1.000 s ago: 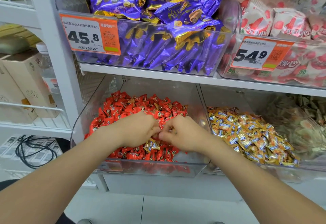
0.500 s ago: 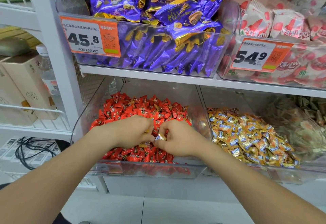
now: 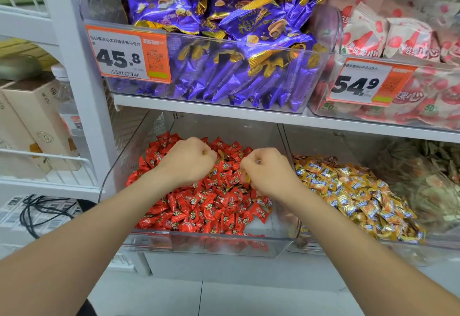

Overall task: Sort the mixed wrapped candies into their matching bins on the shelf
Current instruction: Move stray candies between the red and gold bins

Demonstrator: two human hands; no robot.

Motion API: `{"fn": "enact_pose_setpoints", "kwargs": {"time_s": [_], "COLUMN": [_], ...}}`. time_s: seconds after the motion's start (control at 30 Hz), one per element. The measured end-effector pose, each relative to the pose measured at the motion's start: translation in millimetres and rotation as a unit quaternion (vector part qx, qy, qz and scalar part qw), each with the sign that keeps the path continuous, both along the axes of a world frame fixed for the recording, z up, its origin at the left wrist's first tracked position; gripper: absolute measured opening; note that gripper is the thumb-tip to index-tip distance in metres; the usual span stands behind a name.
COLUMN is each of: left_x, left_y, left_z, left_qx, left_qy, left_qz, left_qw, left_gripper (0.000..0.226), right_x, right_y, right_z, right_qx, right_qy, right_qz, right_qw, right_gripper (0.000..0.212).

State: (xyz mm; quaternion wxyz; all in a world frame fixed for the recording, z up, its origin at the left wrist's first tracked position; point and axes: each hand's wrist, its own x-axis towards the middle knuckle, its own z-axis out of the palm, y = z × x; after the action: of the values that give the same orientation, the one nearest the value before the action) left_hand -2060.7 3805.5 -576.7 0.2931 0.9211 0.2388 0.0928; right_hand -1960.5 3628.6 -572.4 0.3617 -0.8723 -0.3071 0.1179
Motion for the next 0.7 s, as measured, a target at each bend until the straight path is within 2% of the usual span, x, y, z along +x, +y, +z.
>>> {"fn": "enact_pose_setpoints", "kwargs": {"time_s": [0.1,0.2,0.27,0.37,0.47,0.57,0.7], "left_x": [9,18,22,28,28,29,27], "left_y": [-1,-1,1,6,11,16,23], "left_z": [-5,-10,-11,-13,-16,-24,-28], "left_qx": [0.081,0.174,0.182,0.189,0.180,0.172,0.151], "left_qy": [0.030,0.085,0.112,0.134,0.145,0.115,0.085], "left_qz": [-0.004,-0.068,-0.097,-0.120,-0.131,-0.124,-0.116], "left_qw": [0.996,0.979,0.972,0.965,0.964,0.970,0.978], "left_gripper": [0.043,0.024,0.026,0.010,0.030,0.034,0.032], "right_x": [7,13,17,20,22,28,35], "right_y": [7,12,19,34,49,58,69], "right_z": [-1,1,1,-3,-5,-10,-19], "right_qx": [0.035,0.015,-0.010,-0.065,-0.122,-0.146,-0.137], "right_qy": [0.009,-0.006,-0.034,-0.111,-0.175,-0.248,-0.227], "right_qz": [-0.053,-0.066,-0.069,-0.049,-0.008,0.035,0.095], "right_qw": [0.998,0.998,0.997,0.990,0.977,0.957,0.959], "right_gripper": [0.033,0.032,0.031,0.031,0.023,0.031,0.038]}}
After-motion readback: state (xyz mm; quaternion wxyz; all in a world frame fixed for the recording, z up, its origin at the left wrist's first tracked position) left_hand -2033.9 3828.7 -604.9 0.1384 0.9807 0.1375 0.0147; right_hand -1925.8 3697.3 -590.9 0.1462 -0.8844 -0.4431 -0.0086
